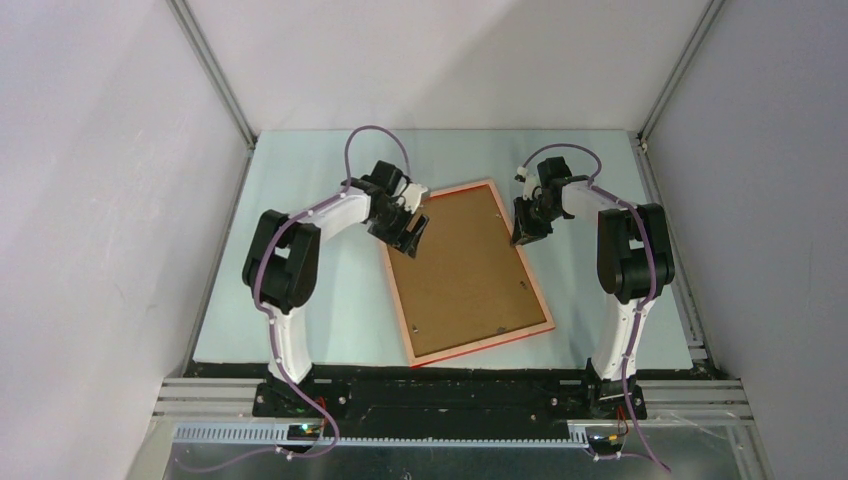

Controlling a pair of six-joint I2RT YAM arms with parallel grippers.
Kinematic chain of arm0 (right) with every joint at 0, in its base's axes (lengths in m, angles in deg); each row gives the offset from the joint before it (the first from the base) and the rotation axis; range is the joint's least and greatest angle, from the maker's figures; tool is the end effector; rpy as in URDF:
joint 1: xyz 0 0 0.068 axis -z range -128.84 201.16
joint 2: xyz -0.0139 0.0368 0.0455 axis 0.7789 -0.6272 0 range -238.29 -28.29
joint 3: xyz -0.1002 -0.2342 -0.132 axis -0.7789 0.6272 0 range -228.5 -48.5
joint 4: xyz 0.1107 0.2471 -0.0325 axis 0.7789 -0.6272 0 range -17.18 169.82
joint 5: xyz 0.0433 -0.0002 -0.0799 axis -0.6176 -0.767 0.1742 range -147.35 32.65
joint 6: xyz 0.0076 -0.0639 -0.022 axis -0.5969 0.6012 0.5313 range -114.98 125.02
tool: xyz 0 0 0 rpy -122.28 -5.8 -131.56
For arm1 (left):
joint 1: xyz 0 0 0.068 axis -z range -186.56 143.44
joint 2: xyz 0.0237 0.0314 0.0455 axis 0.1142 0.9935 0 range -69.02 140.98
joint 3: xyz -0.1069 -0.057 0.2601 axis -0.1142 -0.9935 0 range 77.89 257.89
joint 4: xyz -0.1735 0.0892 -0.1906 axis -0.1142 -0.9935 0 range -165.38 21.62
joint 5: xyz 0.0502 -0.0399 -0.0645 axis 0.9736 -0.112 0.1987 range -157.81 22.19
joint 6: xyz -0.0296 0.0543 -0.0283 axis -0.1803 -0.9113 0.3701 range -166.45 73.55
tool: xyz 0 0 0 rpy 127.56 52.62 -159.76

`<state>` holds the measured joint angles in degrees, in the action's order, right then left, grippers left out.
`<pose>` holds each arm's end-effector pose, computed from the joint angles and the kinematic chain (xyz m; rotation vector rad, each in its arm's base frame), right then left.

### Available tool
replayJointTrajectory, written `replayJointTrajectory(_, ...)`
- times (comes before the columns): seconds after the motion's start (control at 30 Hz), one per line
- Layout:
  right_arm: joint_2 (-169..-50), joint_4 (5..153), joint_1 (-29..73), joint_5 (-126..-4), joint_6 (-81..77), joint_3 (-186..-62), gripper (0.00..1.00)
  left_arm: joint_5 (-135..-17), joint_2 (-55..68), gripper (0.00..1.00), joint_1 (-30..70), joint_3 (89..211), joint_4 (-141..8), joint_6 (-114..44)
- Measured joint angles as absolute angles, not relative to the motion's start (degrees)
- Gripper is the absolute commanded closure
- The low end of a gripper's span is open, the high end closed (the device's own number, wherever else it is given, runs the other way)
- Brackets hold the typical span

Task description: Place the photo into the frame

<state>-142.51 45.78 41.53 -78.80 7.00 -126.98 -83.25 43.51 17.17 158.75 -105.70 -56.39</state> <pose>0.4117 0.0901 0.1489 -0.3725 2.7401 0.5552 0.3808 -0.1833 0.1687 0.8715 2.6392 -0.4356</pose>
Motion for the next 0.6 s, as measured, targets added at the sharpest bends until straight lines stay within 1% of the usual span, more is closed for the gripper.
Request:
replayJointTrajectory(0.37,-142.51,45.78,41.53,-78.8,6.97,-126.98,1.0,-85.22,43.57,0.16,17.97,158.42,-105.7,-55.51)
replayJointTrajectory(0.47,-142.51,45.78,41.53,-78.8,7.0,-126.98,1.0,-85.61,43.38,0.14,17.97,158.32,-105.81,-55.47)
replayJointTrajectory(0.6,-142.51,45.78,41.55,-78.82,7.0,-126.98,1.0,-86.05,42.57,0.08,18.08,158.03,-106.55,-55.01)
